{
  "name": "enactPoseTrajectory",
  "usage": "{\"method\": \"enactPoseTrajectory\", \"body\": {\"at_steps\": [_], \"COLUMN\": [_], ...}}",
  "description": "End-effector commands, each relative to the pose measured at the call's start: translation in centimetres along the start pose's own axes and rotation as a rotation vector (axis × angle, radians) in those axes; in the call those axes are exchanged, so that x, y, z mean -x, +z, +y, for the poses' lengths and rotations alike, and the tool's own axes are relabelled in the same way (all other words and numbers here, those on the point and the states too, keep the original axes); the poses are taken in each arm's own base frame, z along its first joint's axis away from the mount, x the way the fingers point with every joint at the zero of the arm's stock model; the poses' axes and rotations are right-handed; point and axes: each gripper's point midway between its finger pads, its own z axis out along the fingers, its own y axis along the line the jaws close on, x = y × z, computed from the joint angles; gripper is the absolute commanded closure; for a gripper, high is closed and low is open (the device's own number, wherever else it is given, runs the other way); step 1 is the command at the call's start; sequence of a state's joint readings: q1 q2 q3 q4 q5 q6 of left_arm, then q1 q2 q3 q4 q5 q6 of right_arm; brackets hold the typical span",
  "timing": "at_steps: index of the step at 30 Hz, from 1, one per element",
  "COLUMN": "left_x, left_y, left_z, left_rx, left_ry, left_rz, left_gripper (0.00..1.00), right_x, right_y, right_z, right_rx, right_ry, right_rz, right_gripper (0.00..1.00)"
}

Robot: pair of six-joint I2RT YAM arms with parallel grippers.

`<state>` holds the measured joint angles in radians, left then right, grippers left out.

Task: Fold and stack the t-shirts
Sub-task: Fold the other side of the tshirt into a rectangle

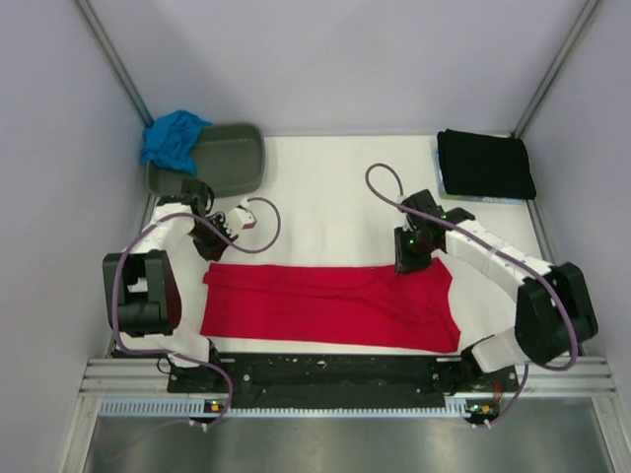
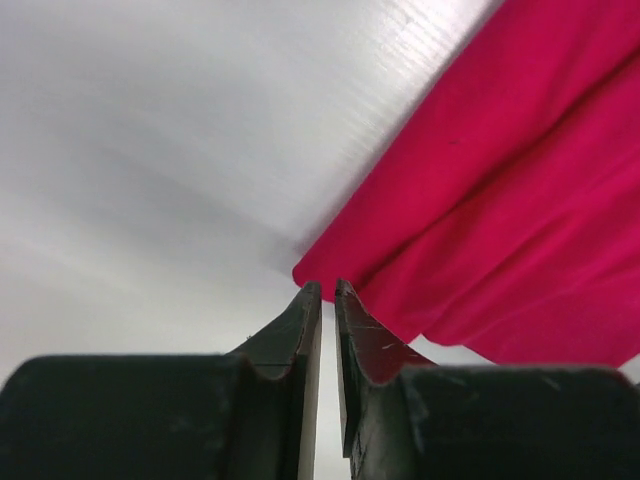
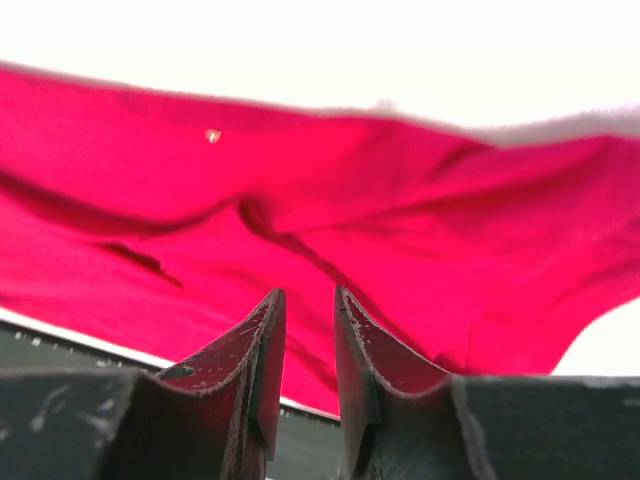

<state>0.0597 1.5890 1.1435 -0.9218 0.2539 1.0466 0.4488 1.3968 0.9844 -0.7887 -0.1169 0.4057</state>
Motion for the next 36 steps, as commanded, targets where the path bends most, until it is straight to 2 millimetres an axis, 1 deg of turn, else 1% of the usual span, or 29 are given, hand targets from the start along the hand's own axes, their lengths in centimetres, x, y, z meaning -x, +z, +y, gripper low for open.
{"method": "enactPoseTrajectory", "body": {"at_steps": [1,3,5,7,10,13,15,17,20,22,24,25,26,28,31,33,34,36], "left_x": [-1.1,-1.9,-2.8,-3.7,-4.7,-4.9,-5.0,-5.1,-4.8,-4.2,-3.5,-3.0,-2.4,-0.4,4.9,8.8,11.2,15.3], "left_y": [2.1,2.8,3.4,3.7,3.6,3.1,2.8,2.6,2.2,1.9,1.4,1.1,0.8,-0.4,-2.0,-2.9,-3.2,-3.5], "left_z": [1.1,0.4,-0.4,-1.3,-2.3,-2.6,-2.4,-2.0,-1.1,-0.6,-0.2,-0.2,-0.2,-0.2,-2.0,-4.2,-5.7,-9.4], "left_rx": [0.073,0.049,0.028,0.01,0.007,0.022,0.041,0.062,0.093,0.1,0.106,0.107,0.108,0.13,0.144,0.119,0.08,-0.048], "left_ry": [-0.034,-0.038,-0.045,-0.043,-0.033,-0.03,-0.027,-0.028,-0.037,-0.046,-0.058,-0.061,-0.061,-0.043,0.077,0.169,0.201,0.225], "left_rz": [0.03,0.048,0.074,0.097,0.116,0.12,0.123,0.136,0.137,0.127,0.11,0.1,0.088,0.044,-0.061,-0.149,-0.212,-0.314], "left_gripper": [0.85,0.86,0.87,0.87,0.87,0.87,0.86,0.85,0.81,0.77,0.7,0.67,0.63,0.61,0.58,0.55,0.55,0.54], "right_x": [4.4,4.2,3.7,2.6,0.7,-0.9,-1.9,-2.6,-3.0,-3.0,-2.9,-2.8,-2.6,-1.9,0.2,1.6,2.0,2.5], "right_y": [2.2,4.0,5.0,5.8,6.5,6.7,6.6,6.2,5.4,4.9,4.4,4.3,4.1,3.5,2.1,1.2,0.9,0.7], "right_z": [1.5,1.6,2.4,2.6,2.2,2.9,3.5,3.8,4.3,4.6,4.6,4.6,4.4,3.5,1.4,-0.3,-1.2,-3.6], "right_rx": [0.031,0.041,0.092,0.111,0.103,0.128,0.145,0.147,0.142,0.137,0.124,0.122,0.102,0.044,-0.035,-0.06,-0.066,-0.089], "right_ry": [-0.056,-0.056,-0.051,-0.053,-0.072,-0.105,-0.131,-0.145,-0.157,-0.168,-0.172,-0.168,-0.161,-0.147,-0.1,-0.062,-0.035,0.03], "right_rz": [-0.092,-0.049,-0.011,0.025,0.07,0.101,0.118,0.115,0.085,0.066,0.046,0.04,0.029,0.012,-0.037,-0.078,-0.085,-0.09], "right_gripper": [0.74,0.74,0.72,0.71,0.71,0.73,0.75,0.75,0.75,0.74,0.71,0.7,0.69,0.67,0.63,0.58,0.55,0.51]}}
